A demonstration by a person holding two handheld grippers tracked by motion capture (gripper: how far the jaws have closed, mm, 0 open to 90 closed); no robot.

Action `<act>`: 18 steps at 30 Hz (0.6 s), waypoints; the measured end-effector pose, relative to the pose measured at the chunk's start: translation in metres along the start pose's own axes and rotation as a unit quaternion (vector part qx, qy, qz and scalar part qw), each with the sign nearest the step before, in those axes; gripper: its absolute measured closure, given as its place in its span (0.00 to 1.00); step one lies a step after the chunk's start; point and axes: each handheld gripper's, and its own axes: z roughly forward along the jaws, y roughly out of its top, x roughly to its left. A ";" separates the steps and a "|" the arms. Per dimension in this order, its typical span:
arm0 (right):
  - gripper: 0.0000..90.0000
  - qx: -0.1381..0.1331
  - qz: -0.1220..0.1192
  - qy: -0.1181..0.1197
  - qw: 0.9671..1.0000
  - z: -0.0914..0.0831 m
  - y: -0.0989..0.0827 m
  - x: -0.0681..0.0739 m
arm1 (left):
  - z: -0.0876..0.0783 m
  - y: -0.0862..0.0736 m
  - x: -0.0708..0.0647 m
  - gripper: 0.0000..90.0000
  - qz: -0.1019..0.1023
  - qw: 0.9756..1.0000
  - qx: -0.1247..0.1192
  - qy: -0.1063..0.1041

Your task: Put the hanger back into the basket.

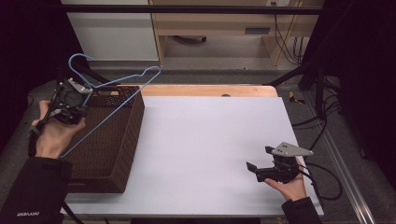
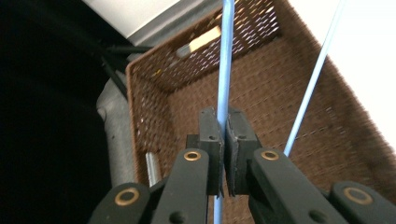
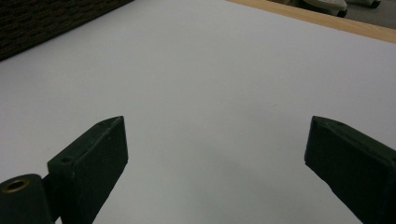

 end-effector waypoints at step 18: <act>0.07 0.002 0.002 0.000 1.000 0.001 0.000 0.001 | 0.041 -0.041 0.030 0.97 -0.047 0.997 0.060 0.024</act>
